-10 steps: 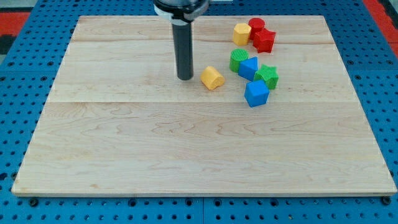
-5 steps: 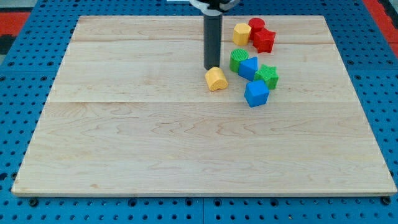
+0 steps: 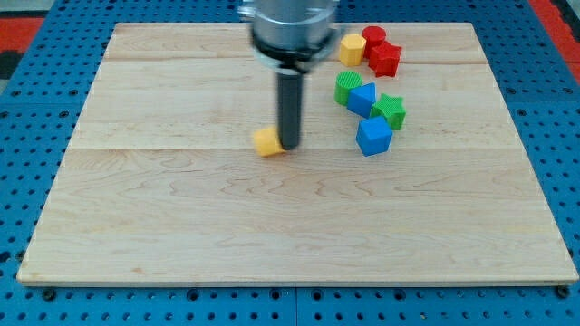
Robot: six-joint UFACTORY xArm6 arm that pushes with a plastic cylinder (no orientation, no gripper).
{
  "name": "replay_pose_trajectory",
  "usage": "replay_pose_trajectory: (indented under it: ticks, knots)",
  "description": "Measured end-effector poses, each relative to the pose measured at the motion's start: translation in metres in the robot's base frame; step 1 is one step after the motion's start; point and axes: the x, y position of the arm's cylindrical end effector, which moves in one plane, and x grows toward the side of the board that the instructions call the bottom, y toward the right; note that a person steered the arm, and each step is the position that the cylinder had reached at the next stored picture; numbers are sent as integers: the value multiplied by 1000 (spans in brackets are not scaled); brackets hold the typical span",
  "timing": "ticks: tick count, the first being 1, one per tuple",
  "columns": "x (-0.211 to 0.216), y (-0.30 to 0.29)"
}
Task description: Move the yellow heart towards the center left
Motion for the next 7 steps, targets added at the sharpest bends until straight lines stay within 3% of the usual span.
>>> replay_pose_trajectory:
  ticks: [2,3,4,5,6,7]
  knots:
    - [-6,-109]
    - [27,-123]
    - [36,-184]
    - [33,-194]
    - [60,-162]
    - [46,-152]
